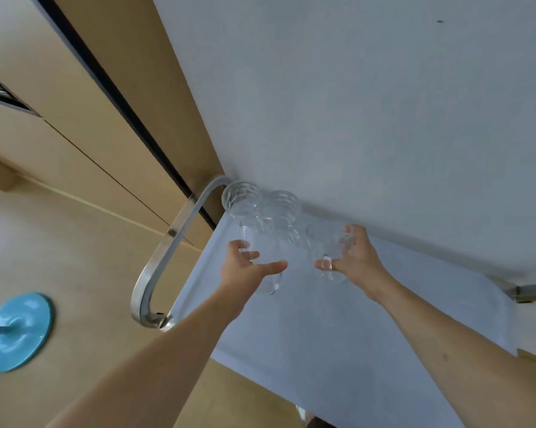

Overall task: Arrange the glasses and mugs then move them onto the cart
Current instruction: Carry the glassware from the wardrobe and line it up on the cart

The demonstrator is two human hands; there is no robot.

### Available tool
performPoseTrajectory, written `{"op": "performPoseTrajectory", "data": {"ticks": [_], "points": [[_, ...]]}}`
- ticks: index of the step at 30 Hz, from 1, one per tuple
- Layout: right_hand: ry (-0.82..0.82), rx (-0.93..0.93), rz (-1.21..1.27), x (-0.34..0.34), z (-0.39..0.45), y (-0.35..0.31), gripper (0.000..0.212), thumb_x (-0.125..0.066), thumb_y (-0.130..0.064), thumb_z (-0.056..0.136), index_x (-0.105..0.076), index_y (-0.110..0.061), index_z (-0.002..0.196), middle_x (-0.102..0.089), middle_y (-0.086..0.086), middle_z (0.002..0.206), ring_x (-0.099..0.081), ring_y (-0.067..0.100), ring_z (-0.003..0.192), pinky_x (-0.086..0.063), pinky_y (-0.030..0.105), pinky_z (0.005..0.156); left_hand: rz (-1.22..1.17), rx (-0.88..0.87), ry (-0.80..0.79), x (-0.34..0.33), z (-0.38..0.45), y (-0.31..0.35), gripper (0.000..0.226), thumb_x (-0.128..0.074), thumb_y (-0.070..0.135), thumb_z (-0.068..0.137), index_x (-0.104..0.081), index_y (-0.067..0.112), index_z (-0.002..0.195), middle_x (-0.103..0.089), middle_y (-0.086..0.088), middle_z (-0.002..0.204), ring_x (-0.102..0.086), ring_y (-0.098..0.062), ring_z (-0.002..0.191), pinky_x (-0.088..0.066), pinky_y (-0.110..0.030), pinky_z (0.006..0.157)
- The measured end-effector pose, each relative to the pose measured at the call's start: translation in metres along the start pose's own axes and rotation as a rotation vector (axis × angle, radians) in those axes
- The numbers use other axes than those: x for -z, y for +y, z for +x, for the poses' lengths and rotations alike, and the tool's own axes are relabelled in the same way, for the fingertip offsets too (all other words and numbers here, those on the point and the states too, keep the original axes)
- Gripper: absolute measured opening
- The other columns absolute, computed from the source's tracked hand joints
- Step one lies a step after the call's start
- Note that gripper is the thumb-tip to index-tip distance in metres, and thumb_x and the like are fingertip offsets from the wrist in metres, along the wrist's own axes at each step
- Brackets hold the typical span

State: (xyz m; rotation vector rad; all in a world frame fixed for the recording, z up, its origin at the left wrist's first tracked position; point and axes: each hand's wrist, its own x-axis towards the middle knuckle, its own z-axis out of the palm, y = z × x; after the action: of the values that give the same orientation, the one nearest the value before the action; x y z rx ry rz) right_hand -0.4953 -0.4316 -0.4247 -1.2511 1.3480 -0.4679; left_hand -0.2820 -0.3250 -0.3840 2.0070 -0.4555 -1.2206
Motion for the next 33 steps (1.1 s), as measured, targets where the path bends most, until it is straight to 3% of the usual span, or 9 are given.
{"op": "performPoseTrajectory", "data": {"ticks": [3, 7, 13, 15, 19, 21, 24, 33], "points": [[0.005, 0.095, -0.133, 0.003, 0.019, 0.006, 0.103, -0.101, -0.016, 0.049, -0.042, -0.024, 0.133, -0.055, -0.002, 0.125, -0.057, 0.018, 0.113, -0.043, 0.027, 0.09, 0.078, -0.046, 0.029, -0.008, 0.007, -0.004, 0.094, -0.1, 0.037, 0.056, -0.043, 0.029, 0.129, -0.061, 0.007, 0.121, -0.057, -0.014, 0.112, -0.05, -0.036, 0.089], [-0.041, 0.148, -0.114, 0.007, 0.033, 0.014, 0.105, -0.101, -0.014, 0.051, -0.041, -0.023, 0.136, -0.055, -0.005, 0.134, -0.055, 0.012, 0.126, -0.042, 0.022, 0.095, 0.18, -0.114, 0.056, -0.017, 0.013, -0.01, 0.094, -0.099, 0.041, 0.056, -0.041, 0.03, 0.129, -0.061, 0.009, 0.122, -0.055, -0.012, 0.114, -0.051, -0.035, 0.091], [-0.117, 0.216, -0.2, 0.01, 0.049, 0.013, 0.101, -0.1, -0.018, 0.052, -0.035, -0.036, 0.128, -0.056, -0.018, 0.128, -0.058, 0.019, 0.115, -0.045, 0.02, 0.087, 0.292, -0.196, 0.085, -0.022, 0.023, -0.019, 0.096, -0.097, 0.049, 0.053, -0.038, 0.034, 0.127, -0.061, 0.015, 0.12, -0.056, -0.008, 0.111, -0.052, -0.04, 0.095], [-0.135, 0.218, -0.189, 0.01, 0.054, 0.014, 0.103, -0.1, -0.016, 0.053, -0.035, -0.034, 0.131, -0.056, -0.019, 0.129, -0.058, 0.012, 0.115, -0.046, 0.021, 0.09, 0.298, -0.207, 0.112, -0.022, 0.026, -0.022, 0.097, -0.097, 0.052, 0.053, -0.037, 0.033, 0.128, -0.061, 0.016, 0.119, -0.056, -0.008, 0.111, -0.052, -0.042, 0.095], [-0.164, 0.216, -0.182, 0.015, 0.063, 0.017, 0.107, -0.1, -0.014, 0.052, -0.037, -0.035, 0.135, -0.053, -0.028, 0.121, -0.054, -0.01, 0.109, -0.041, 0.003, 0.082, 0.319, -0.221, 0.137, -0.022, 0.03, -0.026, 0.099, -0.095, 0.055, 0.053, -0.036, 0.033, 0.129, -0.061, 0.016, 0.119, -0.057, -0.007, 0.11, -0.053, -0.041, 0.095], [-0.178, 0.237, -0.187, 0.017, 0.067, 0.019, 0.109, -0.102, -0.017, 0.048, -0.04, -0.035, 0.136, -0.055, -0.02, 0.123, -0.056, -0.005, 0.111, -0.043, 0.007, 0.089, 0.328, -0.228, 0.144, -0.023, 0.032, -0.027, 0.099, -0.096, 0.055, 0.053, -0.036, 0.034, 0.128, -0.061, 0.016, 0.119, -0.057, -0.008, 0.11, -0.053, -0.04, 0.094], [-0.175, 0.265, -0.181, 0.018, 0.073, 0.02, 0.111, -0.103, -0.02, 0.044, -0.045, -0.044, 0.135, -0.051, -0.004, 0.132, -0.057, 0.013, 0.12, -0.047, 0.029, 0.101, 0.322, -0.238, 0.158, -0.028, 0.033, -0.028, 0.099, -0.096, 0.054, 0.052, -0.036, 0.034, 0.128, -0.061, 0.016, 0.119, -0.058, -0.008, 0.109, -0.053, -0.038, 0.092], [-0.219, 0.199, -0.162, 0.023, 0.078, 0.019, 0.107, -0.099, -0.004, 0.049, -0.049, -0.051, 0.131, -0.064, -0.015, 0.123, -0.063, -0.002, 0.113, -0.052, 0.022, 0.097, 0.321, -0.261, 0.142, -0.035, 0.032, -0.034, 0.097, -0.096, 0.049, 0.056, -0.038, 0.029, 0.13, -0.06, 0.014, 0.121, -0.057, -0.008, 0.108, -0.05, -0.028, 0.088]]}}
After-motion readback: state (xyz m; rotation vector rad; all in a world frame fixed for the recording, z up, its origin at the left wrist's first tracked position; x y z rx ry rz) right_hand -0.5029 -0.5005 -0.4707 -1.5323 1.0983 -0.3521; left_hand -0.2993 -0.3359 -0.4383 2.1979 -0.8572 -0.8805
